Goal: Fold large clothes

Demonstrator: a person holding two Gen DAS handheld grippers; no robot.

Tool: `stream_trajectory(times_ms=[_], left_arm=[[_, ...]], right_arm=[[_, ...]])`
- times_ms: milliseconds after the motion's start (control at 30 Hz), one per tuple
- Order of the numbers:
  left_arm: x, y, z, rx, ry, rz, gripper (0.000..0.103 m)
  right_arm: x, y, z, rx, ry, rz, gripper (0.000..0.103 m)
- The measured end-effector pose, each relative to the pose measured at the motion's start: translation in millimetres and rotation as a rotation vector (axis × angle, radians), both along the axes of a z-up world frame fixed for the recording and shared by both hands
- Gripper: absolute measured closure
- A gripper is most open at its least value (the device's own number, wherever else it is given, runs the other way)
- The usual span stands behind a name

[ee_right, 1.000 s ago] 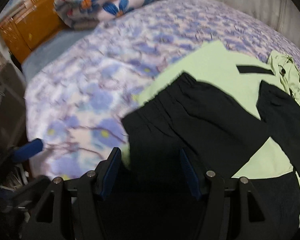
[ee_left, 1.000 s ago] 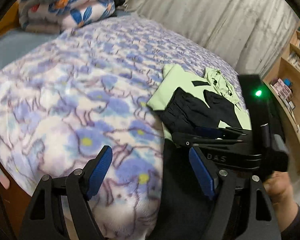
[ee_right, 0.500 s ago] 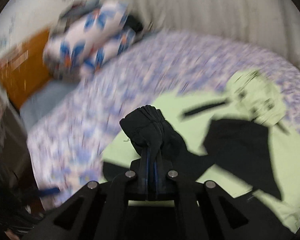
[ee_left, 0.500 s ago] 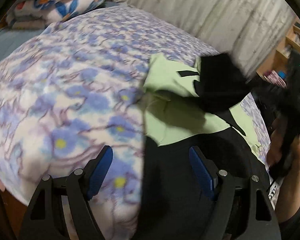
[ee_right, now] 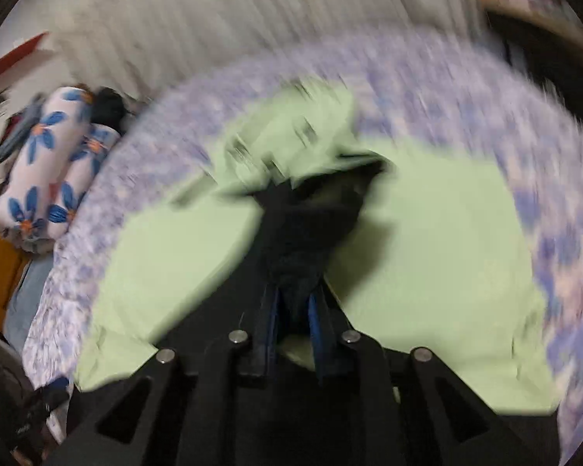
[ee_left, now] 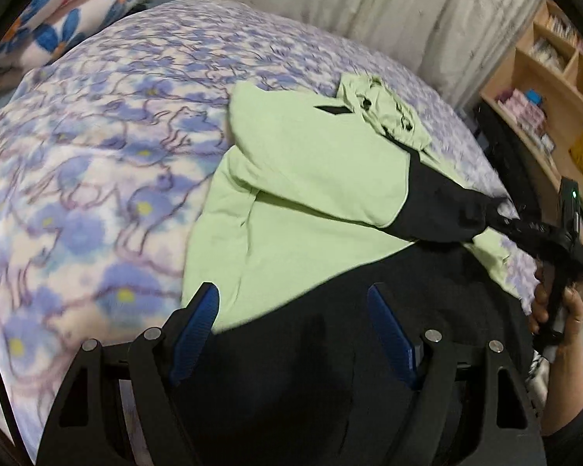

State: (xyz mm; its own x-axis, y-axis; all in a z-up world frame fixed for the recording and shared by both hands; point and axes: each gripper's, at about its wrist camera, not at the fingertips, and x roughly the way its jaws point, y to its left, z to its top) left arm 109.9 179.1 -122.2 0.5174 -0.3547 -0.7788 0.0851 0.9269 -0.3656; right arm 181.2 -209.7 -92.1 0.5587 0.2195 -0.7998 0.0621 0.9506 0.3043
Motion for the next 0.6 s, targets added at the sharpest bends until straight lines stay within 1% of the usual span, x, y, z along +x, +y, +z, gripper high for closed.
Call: stream_trajectory(times_ms=[33,67,100,167,200,267,300,333,400,467,600], left_arm=[[9,-1,0,0.012,0.007,-0.012,0.026],[18,-1,1,0.020,0.012,-0.020,0.026],[31,-1,3,0.033,0.016,-0.026,0.026],[55,0,7,0.058,0.011,-0.031,0.026],[70,0,9,0.085,0.004,-0.033,0.026],[96,0,8,0.138,-0.002,-0.040,0.026],[112,-1,5,0.172,0.010,-0.041,0.026],[123,-1,2,0.188,0.026,-0.037,0.026],[151,-2,-8,0.197,0.069,-0.056,0.026],[170,-2,-18,0.216,0.104,-0.052,0.026],[204,-1,-38,0.197,0.172,-0.051,0.025]], right_arm=[[-2,-10,-2,0.027,0.008,-0.013,0.082],[-3,-19,0,0.054,0.000,-0.028,0.075],[-4,-26,4,0.072,-0.009,-0.038,0.064],[-1,-40,10,0.100,-0.036,-0.059,0.051],[2,-48,14,0.102,-0.044,-0.076,0.047],[13,-59,14,0.119,-0.036,-0.088,0.046],[22,-65,11,0.148,-0.015,-0.092,0.046],[30,-69,7,0.173,0.004,-0.096,0.046],[48,-78,-5,0.202,0.052,-0.107,0.046],[61,-83,-18,0.187,0.093,-0.122,0.046],[79,-83,-44,0.243,0.168,-0.111,0.046]])
